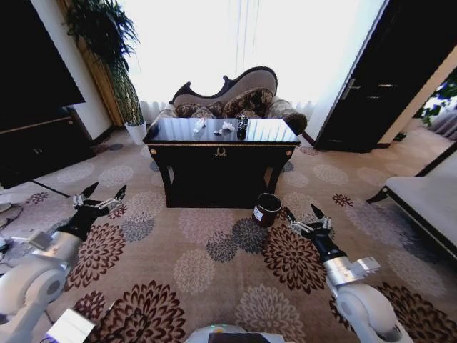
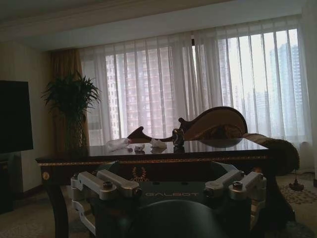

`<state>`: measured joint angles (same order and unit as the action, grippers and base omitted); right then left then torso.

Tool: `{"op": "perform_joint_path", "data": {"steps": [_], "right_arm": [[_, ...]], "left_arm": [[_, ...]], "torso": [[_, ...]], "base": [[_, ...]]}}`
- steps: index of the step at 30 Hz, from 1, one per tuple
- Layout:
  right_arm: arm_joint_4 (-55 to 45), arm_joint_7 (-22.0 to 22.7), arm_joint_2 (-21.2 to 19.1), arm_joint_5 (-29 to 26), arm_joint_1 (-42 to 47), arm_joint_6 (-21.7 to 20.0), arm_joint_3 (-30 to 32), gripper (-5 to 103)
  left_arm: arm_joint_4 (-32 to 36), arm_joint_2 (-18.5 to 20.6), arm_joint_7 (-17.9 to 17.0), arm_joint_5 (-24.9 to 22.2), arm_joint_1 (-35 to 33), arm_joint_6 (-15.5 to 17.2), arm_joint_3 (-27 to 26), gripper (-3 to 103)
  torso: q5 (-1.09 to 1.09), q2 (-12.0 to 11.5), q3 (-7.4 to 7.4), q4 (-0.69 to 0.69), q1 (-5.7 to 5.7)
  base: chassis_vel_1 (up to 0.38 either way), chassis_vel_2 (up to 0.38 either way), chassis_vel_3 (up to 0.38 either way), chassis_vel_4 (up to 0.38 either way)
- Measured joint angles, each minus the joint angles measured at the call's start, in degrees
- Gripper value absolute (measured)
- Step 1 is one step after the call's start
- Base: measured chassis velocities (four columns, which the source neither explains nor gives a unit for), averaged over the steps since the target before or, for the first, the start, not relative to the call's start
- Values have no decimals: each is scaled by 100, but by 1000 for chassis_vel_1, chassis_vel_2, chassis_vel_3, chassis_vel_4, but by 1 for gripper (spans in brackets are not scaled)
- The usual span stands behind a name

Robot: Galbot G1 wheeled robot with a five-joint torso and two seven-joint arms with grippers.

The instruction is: Move to the front of the table and place the trash on the table into the trash bin.

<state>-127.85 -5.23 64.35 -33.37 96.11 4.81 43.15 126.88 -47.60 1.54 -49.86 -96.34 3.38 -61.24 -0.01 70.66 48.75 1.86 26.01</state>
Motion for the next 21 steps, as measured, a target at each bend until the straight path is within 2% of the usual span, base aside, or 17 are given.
{"op": "perform_joint_path", "data": {"steps": [12,21], "right_arm": [[-23,-2,-8,-43,7,0,25,100],[-7,-20,0,-32,23,20,45,100]], "left_arm": [[2,3,0,3,-3,2,7,99],[4,-22,0,22,-9,4,23,99]], "torso": [[0,0,0,0,-1],[0,-1,0,0,1]], "base": [[-6,10,11,-7],[-102,97,98,-118]]}}
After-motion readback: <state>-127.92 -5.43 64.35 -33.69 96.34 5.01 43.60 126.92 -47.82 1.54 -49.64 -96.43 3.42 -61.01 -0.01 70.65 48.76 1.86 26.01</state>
